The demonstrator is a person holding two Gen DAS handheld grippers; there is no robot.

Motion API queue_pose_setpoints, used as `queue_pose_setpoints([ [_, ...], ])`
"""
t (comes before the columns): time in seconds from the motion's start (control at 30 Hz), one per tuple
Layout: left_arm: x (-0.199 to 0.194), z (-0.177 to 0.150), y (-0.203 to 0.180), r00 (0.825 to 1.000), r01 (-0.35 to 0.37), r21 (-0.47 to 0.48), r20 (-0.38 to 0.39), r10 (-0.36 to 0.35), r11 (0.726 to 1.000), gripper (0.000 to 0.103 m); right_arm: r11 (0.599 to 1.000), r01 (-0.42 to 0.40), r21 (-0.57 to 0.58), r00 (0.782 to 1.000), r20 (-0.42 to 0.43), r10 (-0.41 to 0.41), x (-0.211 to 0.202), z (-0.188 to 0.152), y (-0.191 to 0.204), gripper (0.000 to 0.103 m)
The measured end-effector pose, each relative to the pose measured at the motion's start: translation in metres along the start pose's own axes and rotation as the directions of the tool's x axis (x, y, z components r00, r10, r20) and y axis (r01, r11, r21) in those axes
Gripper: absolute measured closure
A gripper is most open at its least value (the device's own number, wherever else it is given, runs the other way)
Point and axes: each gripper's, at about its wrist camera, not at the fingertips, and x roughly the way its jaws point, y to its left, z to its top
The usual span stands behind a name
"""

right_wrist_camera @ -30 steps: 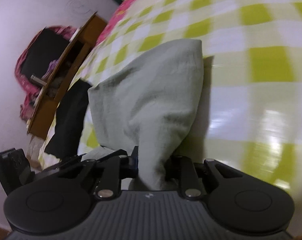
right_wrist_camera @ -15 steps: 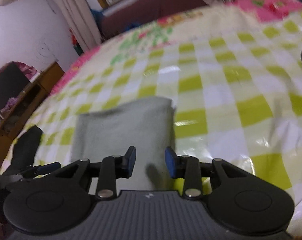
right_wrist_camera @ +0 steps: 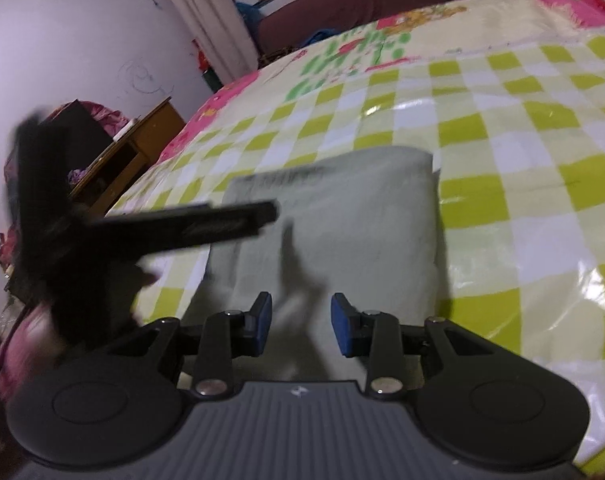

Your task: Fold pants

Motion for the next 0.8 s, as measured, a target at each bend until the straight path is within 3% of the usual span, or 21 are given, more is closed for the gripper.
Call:
queue_pose_setpoints([
  [0.17,0.026,-0.007,0.037,0.997,-0.006,-0.092,-0.081,-0.001,0.996,0.009,0.998,-0.012,-0.070,0.999,-0.049,0.009,0.012,-0.001,-0.003,0.069],
  [0.27,0.023,-0.009,0.044,0.993,-0.054,-0.081,-0.112,0.045,0.995,0.008,0.999,0.001,-0.051,0.997,-0.074,-0.005,0.025,0.006,0.002,0.069],
  [0.37,0.015,-0.010,0.048,0.996,-0.072,-0.076,-0.050,0.068,0.995,0.008,0.998,0.009,-0.065,0.998,-0.059,-0.013,0.025,0.007,0.010,0.067],
  [0.43,0.005,-0.017,0.060,0.999,-0.050,-0.159,-0.015,0.048,0.986,0.008,0.994,0.002,-0.106,1.000,-0.031,-0.005,0.021,-0.009,0.019,0.066],
  [0.5,0.001,-0.026,0.071,0.998,-0.050,-0.218,-0.044,0.041,0.975,0.008,0.989,0.023,-0.148,0.999,-0.040,-0.029,0.019,-0.017,0.028,0.066],
  [0.63,-0.005,-0.037,0.070,0.988,-0.147,-0.129,-0.072,0.139,0.981,0.007,0.982,-0.032,-0.185,0.996,-0.092,0.015,0.024,-0.029,0.049,0.063],
  [0.73,-0.015,-0.043,0.080,0.986,-0.156,-0.169,-0.079,0.144,0.973,0.007,0.963,-0.012,-0.268,0.996,-0.093,-0.014,0.025,-0.037,0.062,0.061],
  [0.8,-0.012,-0.044,0.084,0.973,-0.215,-0.154,-0.116,0.199,0.964,0.007,0.971,-0.016,-0.238,0.995,-0.099,-0.007,0.024,-0.035,0.059,0.060],
])
